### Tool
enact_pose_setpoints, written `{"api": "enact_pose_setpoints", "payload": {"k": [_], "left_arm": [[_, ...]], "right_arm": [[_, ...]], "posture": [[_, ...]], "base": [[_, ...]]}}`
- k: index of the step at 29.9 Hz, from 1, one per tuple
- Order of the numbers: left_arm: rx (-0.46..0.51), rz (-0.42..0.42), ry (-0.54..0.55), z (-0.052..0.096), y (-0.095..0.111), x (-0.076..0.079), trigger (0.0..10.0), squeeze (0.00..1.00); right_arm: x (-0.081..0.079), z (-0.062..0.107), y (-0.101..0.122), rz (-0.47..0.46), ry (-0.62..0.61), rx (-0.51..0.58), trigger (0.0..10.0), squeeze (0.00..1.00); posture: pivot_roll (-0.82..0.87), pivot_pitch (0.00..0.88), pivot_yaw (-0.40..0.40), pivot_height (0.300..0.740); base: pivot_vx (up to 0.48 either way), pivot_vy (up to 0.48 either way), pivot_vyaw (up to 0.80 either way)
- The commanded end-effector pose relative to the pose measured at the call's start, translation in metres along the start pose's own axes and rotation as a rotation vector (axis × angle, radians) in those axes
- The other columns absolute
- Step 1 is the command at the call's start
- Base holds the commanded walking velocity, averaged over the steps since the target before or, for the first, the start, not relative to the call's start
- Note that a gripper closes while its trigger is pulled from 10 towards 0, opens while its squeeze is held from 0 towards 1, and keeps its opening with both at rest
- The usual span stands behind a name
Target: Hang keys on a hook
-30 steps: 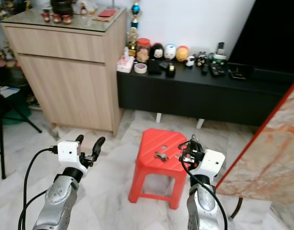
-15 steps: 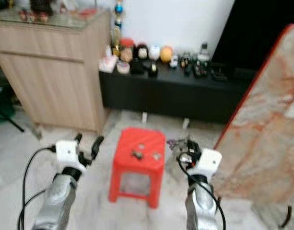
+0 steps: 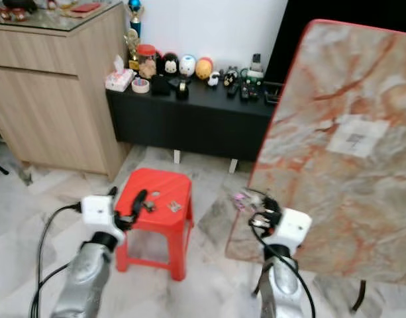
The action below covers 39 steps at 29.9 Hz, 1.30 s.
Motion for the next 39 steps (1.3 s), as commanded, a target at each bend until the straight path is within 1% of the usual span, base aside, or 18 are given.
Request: {"api": "enact_pose_setpoints", "payload": {"k": [1,4,10,12,13,16,22,25,28,30,31,35,39], "left_arm": [[-0.005,-0.024,0.015,0.001,-0.001,-0.008,10.0,0.0],[-0.011,-0.027,0.024,0.001,-0.001,-0.009,10.0,0.0],[-0.015,-0.018,0.031,0.002,-0.002,-0.01,10.0,0.0],[-0.016,-0.018,0.03,0.002,-0.002,-0.01,10.0,0.0],[-0.016,-0.018,0.03,0.002,-0.002,-0.01,10.0,0.0],[-0.016,-0.017,0.03,0.001,-0.002,-0.01,10.0,0.0],[-0.018,-0.012,0.033,0.001,-0.002,-0.009,10.0,0.0],[-0.021,-0.009,0.035,0.001,-0.003,-0.01,10.0,0.0],[-0.024,-0.008,0.035,0.001,-0.004,-0.01,10.0,0.0],[-0.025,-0.008,0.035,0.0,-0.004,-0.011,10.0,0.0],[-0.025,-0.009,0.037,0.0,-0.003,-0.011,10.0,0.0],[-0.024,-0.01,0.037,-0.001,-0.003,-0.011,10.0,0.0],[-0.021,-0.007,0.038,-0.001,-0.003,-0.011,10.0,0.0]], "right_arm": [[-0.007,-0.003,0.004,-0.005,0.019,0.017,10.0,0.0],[-0.007,-0.003,0.004,-0.003,0.022,0.015,10.0,0.0],[-0.007,-0.006,0.008,0.002,0.019,0.028,10.0,0.0],[-0.009,-0.007,0.012,0.051,0.039,0.044,10.0,0.0],[-0.009,-0.008,0.013,0.058,0.043,0.046,10.0,0.0],[-0.01,-0.01,0.016,0.049,0.036,0.059,10.0,0.0],[-0.008,-0.015,0.024,0.089,0.027,0.095,10.0,0.0],[-0.008,-0.02,0.027,0.11,0.032,0.097,10.0,0.0],[-0.009,-0.03,0.037,0.119,0.025,0.126,10.0,0.0],[-0.009,-0.034,0.041,0.127,0.014,0.14,10.0,0.0],[-0.01,-0.038,0.046,0.176,-0.005,0.158,10.0,0.0],[-0.015,-0.043,0.054,0.306,0.001,0.206,10.0,0.0],[-0.018,-0.049,0.063,0.434,-0.035,0.259,10.0,0.0]], "posture": [[0.04,0.006,-0.115,0.74],[0.04,0.006,-0.115,0.74],[0.04,0.006,-0.116,0.74],[0.03,0.004,-0.116,0.74],[0.03,0.004,-0.116,0.74],[0.03,0.004,-0.116,0.74],[0.03,0.002,-0.115,0.74],[0.03,0.002,-0.113,0.74],[0.03,0.0,-0.112,0.74],[0.03,0.0,-0.112,0.74],[0.03,0.0,-0.112,0.74],[0.04,0.0,-0.113,0.74],[0.04,0.0,-0.11,0.74]], "base": [[0.0,-0.48,0.0],[0.0,-0.422,0.0],[0.0,0.0,0.0],[0.0,0.0,0.0],[0.0,0.0,0.0],[0.0,0.0,0.0],[0.0,0.0,0.0],[0.0,0.0,0.0],[0.0,0.0,0.0],[0.0,0.0,0.0],[0.0,0.0,0.0],[0.0,0.0,0.0],[0.0,0.0,0.0]]}}
Point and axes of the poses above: a point about 5 cm out from each wrist's last joint towards the gripper, its own z axis pointing back from the gripper into the wrist, its own y axis along the axis of the wrist's last joint, x = y × z, the point moved 3 cm from there along -z, pointing out of the wrist towards the gripper, and after that the axes turned 14 degrees about -z, right-handed, at the moved point
